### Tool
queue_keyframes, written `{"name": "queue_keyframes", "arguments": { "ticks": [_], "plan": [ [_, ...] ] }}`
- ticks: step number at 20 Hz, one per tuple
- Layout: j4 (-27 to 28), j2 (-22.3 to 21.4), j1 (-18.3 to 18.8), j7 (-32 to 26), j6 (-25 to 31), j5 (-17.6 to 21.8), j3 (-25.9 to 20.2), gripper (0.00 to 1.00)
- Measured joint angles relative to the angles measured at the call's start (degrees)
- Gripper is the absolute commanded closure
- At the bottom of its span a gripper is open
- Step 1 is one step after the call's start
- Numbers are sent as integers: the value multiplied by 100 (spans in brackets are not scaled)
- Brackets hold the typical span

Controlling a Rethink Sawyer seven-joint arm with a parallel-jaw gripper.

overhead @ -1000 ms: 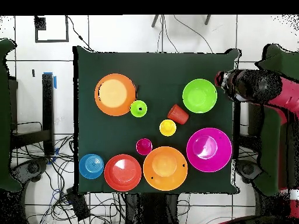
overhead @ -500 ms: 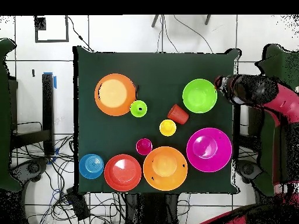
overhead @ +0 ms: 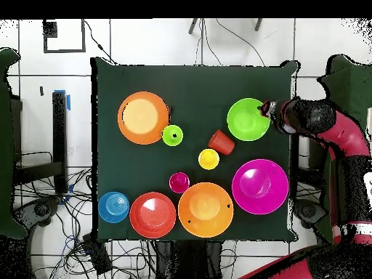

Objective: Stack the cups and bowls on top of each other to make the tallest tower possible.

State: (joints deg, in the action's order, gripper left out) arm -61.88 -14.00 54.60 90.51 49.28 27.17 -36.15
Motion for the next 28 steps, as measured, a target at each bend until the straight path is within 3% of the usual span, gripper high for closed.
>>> {"name": "queue_keyframes", "arguments": {
  "ticks": [28],
  "plan": [
    [3,104,16,0,-1,-1,-107,0]
  ]
}}
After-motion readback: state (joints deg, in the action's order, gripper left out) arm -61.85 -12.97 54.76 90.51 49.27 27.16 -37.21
